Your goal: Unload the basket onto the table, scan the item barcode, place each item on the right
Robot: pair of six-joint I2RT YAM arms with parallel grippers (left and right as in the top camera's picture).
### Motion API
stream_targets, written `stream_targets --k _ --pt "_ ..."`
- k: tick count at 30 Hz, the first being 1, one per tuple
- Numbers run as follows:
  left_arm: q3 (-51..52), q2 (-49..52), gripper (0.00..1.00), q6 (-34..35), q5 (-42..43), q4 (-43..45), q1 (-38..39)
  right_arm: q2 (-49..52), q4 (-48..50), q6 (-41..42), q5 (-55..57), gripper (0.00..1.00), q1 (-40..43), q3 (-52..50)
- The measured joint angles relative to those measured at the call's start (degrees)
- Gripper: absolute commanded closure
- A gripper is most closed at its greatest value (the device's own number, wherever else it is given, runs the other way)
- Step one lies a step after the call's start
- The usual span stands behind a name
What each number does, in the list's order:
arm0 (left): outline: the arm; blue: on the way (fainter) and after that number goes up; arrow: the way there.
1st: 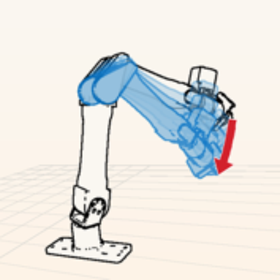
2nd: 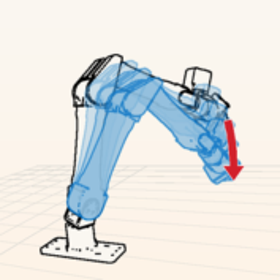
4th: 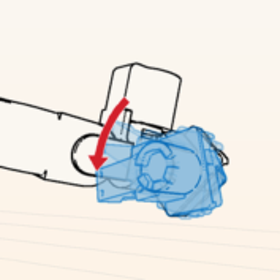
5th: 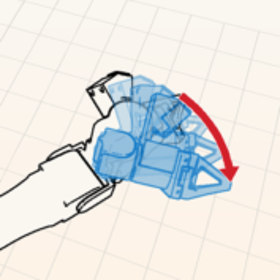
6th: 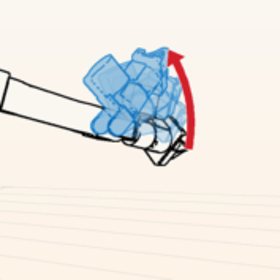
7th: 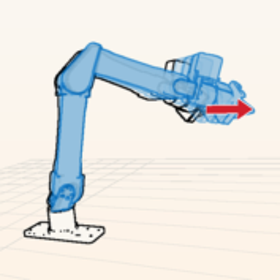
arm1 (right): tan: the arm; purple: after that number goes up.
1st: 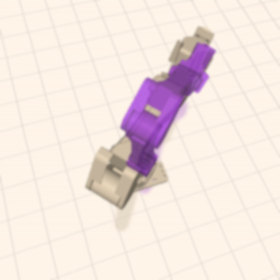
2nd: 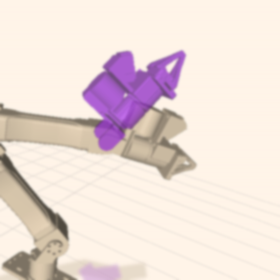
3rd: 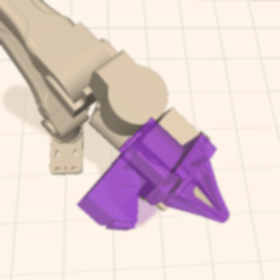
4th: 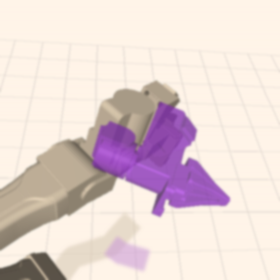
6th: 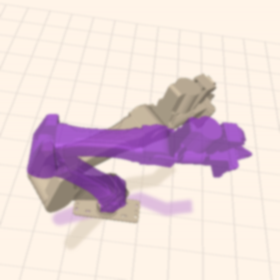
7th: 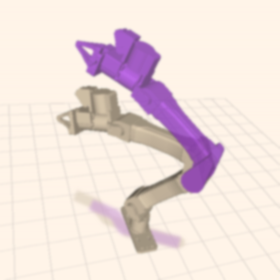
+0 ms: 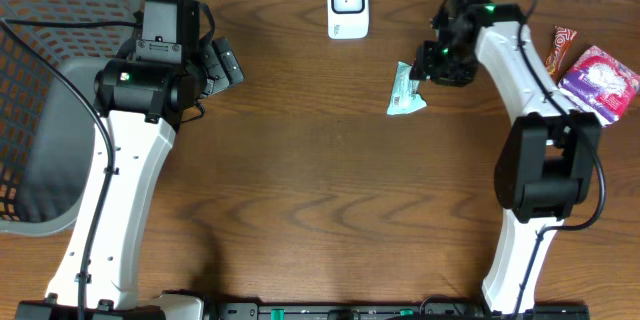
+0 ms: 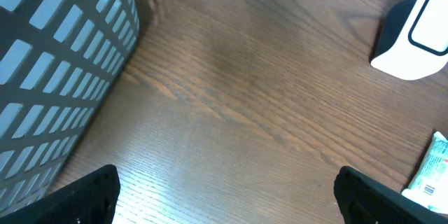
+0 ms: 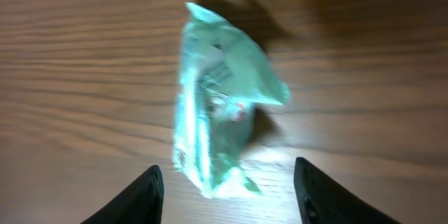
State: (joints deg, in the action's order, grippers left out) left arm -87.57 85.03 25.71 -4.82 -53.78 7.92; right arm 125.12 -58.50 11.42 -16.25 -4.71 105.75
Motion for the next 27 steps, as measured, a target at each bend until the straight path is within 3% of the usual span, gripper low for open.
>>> stream_targets --k 5,9,13,15,20,27 --pt "0.0 0.0 0.02 0.0 0.0 0.0 0.0 0.1 6.6 0.0 -8.5 0.41 0.4 -5.2" --pt "0.0 0.0 0.02 0.0 0.0 0.0 0.0 0.1 11.7 2.3 -9.4 0.48 -0.2 -10.3" --pt "0.0 0.0 0.02 0.0 0.0 0.0 0.0 0.1 15.2 5.2 -7.0 0.87 -0.2 -14.5" --pt "0.0 0.0 0.02 0.0 0.0 0.0 0.0 0.1 15.7 5.9 -7.2 0.99 -0.2 -14.8" --pt "0.0 0.0 0.02 0.0 0.0 0.0 0.0 0.0 11.1 4.9 -3.6 0.99 -0.7 -12.0" --pt "0.0 0.0 0.02 0.0 0.0 0.0 0.0 0.6 -3.1 2.3 21.8 0.99 -5.2 -1.1"
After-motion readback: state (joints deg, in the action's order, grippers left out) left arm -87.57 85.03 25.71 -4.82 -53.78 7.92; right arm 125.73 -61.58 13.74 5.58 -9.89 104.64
